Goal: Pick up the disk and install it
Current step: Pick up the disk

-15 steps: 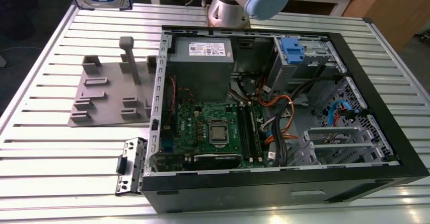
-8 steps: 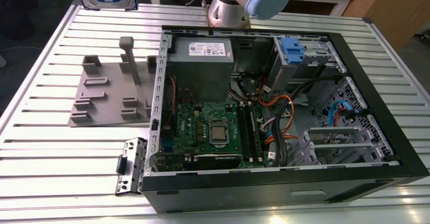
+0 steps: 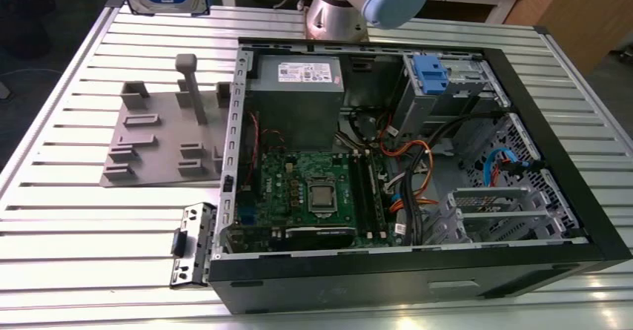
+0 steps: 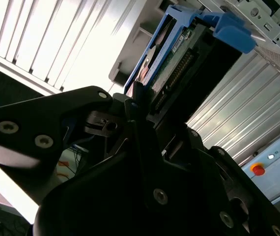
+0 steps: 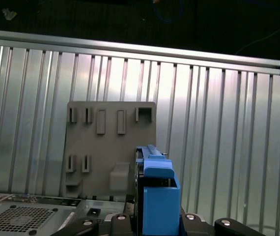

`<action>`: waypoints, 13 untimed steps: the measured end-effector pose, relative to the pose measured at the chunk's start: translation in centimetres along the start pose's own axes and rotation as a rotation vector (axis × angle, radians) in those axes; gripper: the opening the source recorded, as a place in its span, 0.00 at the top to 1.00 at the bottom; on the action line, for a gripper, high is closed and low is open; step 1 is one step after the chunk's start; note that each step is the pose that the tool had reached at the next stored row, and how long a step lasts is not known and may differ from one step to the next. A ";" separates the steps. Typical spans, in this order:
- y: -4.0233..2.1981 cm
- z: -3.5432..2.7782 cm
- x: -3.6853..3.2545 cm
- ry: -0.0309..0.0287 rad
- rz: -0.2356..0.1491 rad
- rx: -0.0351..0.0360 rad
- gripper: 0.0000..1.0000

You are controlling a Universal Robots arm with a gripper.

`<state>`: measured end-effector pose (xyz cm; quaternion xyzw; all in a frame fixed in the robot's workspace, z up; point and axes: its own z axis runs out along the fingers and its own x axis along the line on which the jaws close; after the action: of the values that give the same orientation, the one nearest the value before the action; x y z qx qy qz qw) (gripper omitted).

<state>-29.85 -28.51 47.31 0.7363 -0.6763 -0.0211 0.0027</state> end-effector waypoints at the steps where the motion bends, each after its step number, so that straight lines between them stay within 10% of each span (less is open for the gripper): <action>1: -0.08 0.00 0.01 0.0000 0.000 0.0001 0.64; 13: -0.57 -0.02 0.05 0.0000 0.000 0.0001 0.64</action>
<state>-29.27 -28.51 47.31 0.7363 -0.6763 -0.0211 0.0026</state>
